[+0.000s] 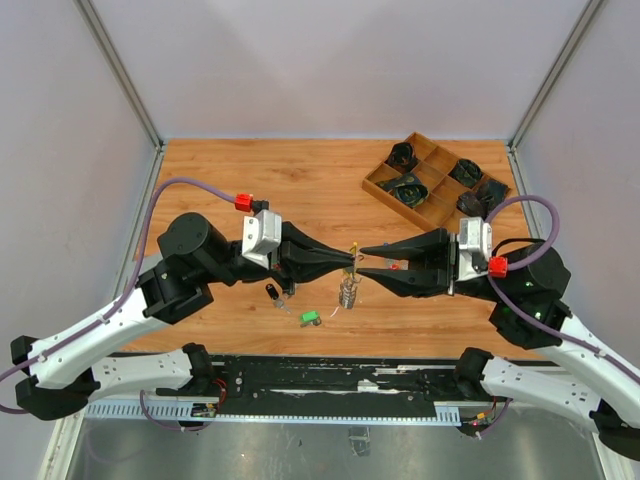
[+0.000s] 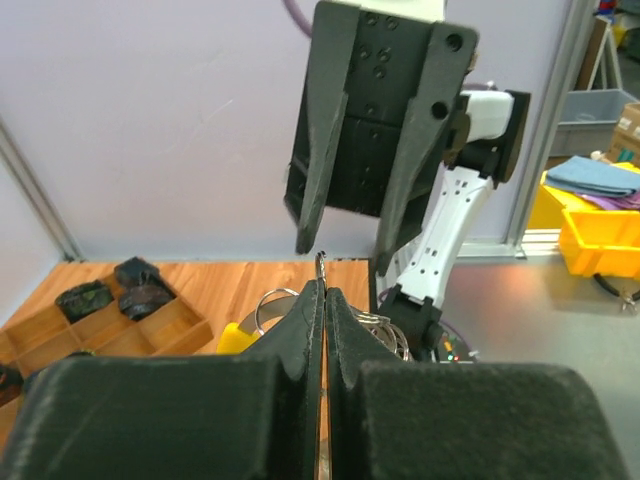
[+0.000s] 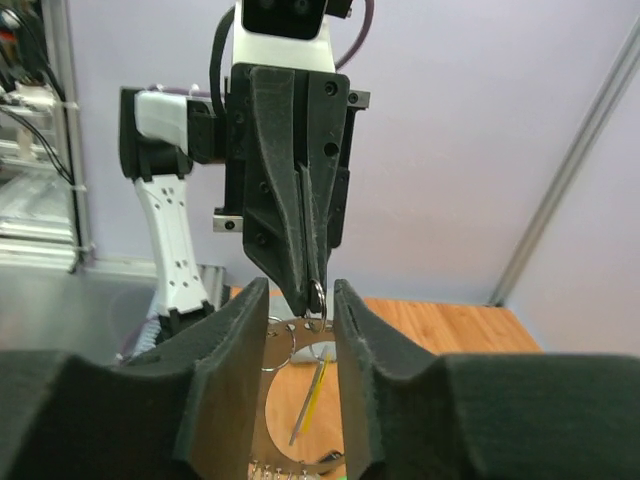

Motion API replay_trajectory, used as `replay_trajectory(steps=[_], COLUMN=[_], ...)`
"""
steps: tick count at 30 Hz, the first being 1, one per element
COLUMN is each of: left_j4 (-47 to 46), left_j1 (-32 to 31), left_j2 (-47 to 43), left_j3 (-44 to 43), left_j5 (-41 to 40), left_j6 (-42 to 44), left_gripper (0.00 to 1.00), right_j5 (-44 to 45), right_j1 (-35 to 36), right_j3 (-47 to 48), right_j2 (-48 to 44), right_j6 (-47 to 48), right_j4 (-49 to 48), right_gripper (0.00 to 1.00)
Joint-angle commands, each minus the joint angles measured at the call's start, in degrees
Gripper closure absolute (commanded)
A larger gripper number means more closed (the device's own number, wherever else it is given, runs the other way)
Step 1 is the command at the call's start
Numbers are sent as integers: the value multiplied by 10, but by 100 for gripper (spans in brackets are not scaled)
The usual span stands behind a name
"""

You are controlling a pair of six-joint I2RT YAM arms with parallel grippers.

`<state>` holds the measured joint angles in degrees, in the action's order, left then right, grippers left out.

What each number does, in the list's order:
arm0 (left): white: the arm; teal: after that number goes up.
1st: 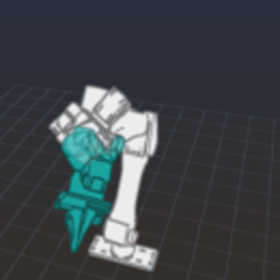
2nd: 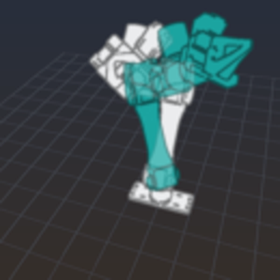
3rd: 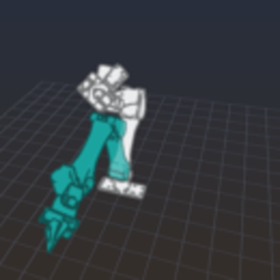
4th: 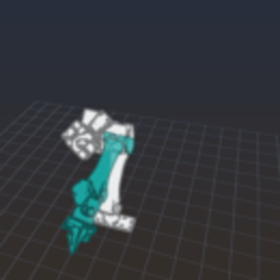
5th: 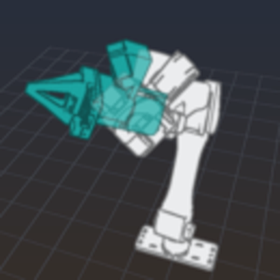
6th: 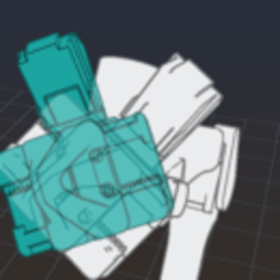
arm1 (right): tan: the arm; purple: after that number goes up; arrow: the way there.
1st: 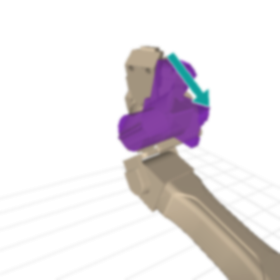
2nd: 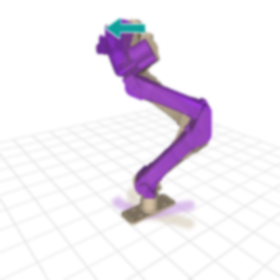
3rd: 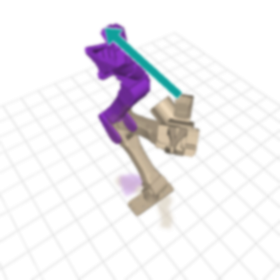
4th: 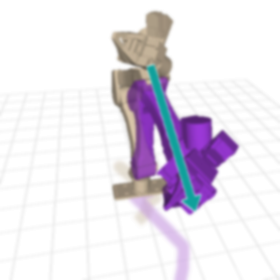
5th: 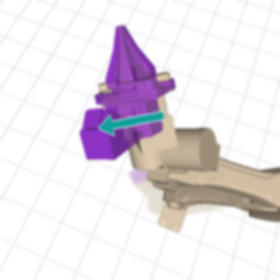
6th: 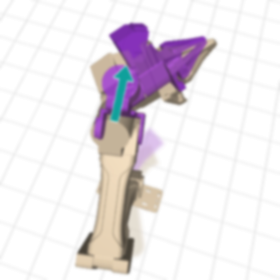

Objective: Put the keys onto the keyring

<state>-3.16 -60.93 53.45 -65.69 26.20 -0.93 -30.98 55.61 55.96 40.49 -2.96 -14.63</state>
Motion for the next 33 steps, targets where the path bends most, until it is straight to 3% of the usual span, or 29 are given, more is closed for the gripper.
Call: replay_trajectory(steps=[1, 8, 14, 18, 21, 26, 33], left_j4=[67, 147, 165, 177, 178, 182, 185], left_j1=[-3, -3, -3, -3, -3, -3, -3], left_j2=[-6, 9, 20, 25, 23, 19, 8], left_j3=[-50, -83, -79, -71, -60, -44, -19], left_j5=[-35, -108, -145, -155, -162, -167, -179], left_j6=[52, 109, 129, 134, 129, 119, 95], left_gripper=[99, 99, 99, 100, 100, 99, 99], right_j5=[18, 158, 395, 493, 450, 305, 217], right_j1=[-5, -5, -5, -8, -54, -204, -304], right_j3=[49, 94, 213, 229, 221, 175, 67], right_j2=[-28, -69, 12, 73, 109, 151, 219], right_j6=[81, 149, 86, 28, -8, -67, -109], right_j4=[99, 276, 534, 615, 637, 633, 544], right_gripper=[63, 58, 51, 50, 50, 50, 50])
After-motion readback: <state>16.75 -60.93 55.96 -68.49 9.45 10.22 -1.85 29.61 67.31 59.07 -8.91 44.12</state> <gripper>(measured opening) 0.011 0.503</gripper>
